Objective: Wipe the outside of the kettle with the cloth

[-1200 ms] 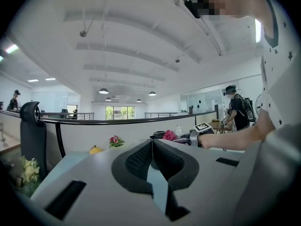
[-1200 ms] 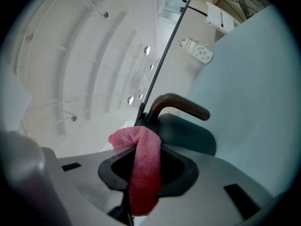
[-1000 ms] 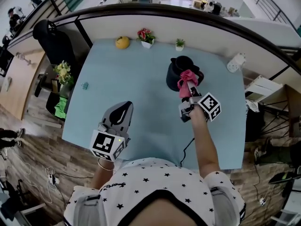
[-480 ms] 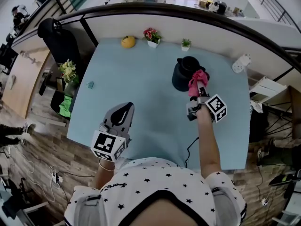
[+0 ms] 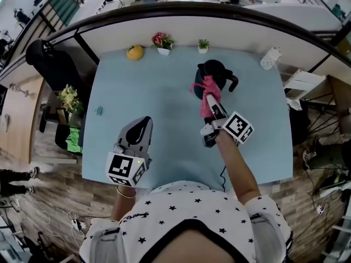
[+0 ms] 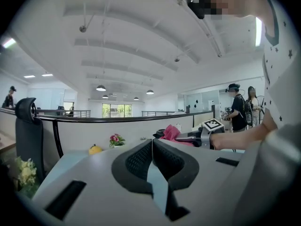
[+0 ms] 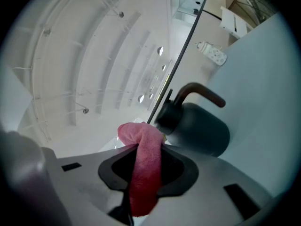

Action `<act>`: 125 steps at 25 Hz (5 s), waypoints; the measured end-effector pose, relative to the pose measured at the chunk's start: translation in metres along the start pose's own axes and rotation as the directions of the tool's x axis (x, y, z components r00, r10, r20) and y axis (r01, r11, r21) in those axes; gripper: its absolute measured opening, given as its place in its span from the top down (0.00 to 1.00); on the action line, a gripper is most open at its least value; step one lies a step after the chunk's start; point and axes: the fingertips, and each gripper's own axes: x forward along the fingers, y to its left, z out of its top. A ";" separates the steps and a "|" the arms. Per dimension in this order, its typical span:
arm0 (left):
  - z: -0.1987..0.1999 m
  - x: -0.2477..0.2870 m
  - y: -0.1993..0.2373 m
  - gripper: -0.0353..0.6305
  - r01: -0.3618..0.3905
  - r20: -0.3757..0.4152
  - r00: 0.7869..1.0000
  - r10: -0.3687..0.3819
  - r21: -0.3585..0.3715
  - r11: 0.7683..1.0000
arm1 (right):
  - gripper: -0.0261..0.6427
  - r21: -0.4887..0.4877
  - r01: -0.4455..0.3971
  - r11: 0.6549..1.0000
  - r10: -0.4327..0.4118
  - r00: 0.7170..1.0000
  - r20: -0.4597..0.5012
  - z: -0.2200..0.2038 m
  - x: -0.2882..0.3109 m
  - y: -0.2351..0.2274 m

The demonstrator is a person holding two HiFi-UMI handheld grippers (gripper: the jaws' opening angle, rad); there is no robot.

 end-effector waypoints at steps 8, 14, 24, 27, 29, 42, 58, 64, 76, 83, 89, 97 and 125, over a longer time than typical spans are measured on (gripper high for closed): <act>-0.004 -0.012 0.025 0.90 -0.039 -0.005 0.999 0.038 -0.016 0.999 | 0.82 0.171 0.089 0.981 -0.078 0.994 -0.070 -0.054 0.064 -0.023; -0.012 -0.019 0.040 0.90 -0.081 -0.030 0.996 0.080 -0.029 0.996 | 0.82 0.288 0.153 0.945 -0.152 0.988 -0.028 -0.049 0.078 -0.055; -0.007 -0.006 0.017 0.90 -0.037 -0.020 0.999 0.036 -0.019 0.999 | 0.82 0.305 0.138 0.942 -0.133 0.990 -0.036 -0.031 0.041 -0.062; -0.009 -0.005 0.010 0.90 -0.029 -0.025 0.999 0.029 -0.016 0.999 | 0.82 0.303 0.148 0.941 -0.144 0.989 -0.038 -0.022 0.025 -0.068; -0.009 -0.005 0.007 0.90 -0.026 -0.030 0.999 0.026 -0.014 1.000 | 0.82 0.288 0.160 0.944 -0.154 0.987 -0.044 -0.016 0.016 -0.072; -0.009 0.002 -0.002 0.90 -0.028 -0.042 0.999 0.028 -0.010 1.000 | 0.82 0.308 0.182 0.934 -0.213 0.975 0.069 0.040 -0.013 -0.106; -0.011 0.005 0.002 0.90 -0.031 -0.036 0.999 0.030 -0.019 0.999 | 0.82 0.245 0.159 0.956 -0.202 0.966 0.160 0.065 -0.028 -0.106; -0.013 0.002 -0.002 0.90 -0.012 -0.039 0.999 0.011 -0.024 1.000 | 0.82 0.136 0.012 0.991 -0.011 1.000 -0.008 -0.002 -0.027 -0.048; -0.015 -0.018 0.022 0.90 -0.103 -0.039 0.994 0.101 -0.036 0.994 | 0.82 0.375 0.130 0.918 -0.099 0.990 -0.102 -0.083 0.066 -0.075; -0.018 -0.015 0.021 0.90 -0.100 -0.046 0.994 0.097 -0.047 0.994 | 0.82 0.382 0.154 0.911 -0.139 0.988 -0.067 -0.057 0.052 -0.091; -0.014 -0.001 0.003 0.90 -0.042 -0.043 0.998 0.041 -0.030 0.999 | 0.82 0.382 0.153 0.911 -0.141 0.988 -0.059 -0.038 0.022 -0.099; -0.013 0.000 -0.002 0.90 -0.034 -0.048 0.998 0.033 -0.021 0.999 | 0.82 0.396 0.162 0.904 -0.190 0.981 0.032 0.006 -0.011 -0.129; -0.019 -0.007 0.006 0.90 -0.059 -0.066 0.996 0.057 -0.021 0.998 | 0.82 0.454 0.009 0.891 0.038 0.995 -0.094 -0.081 0.020 -0.069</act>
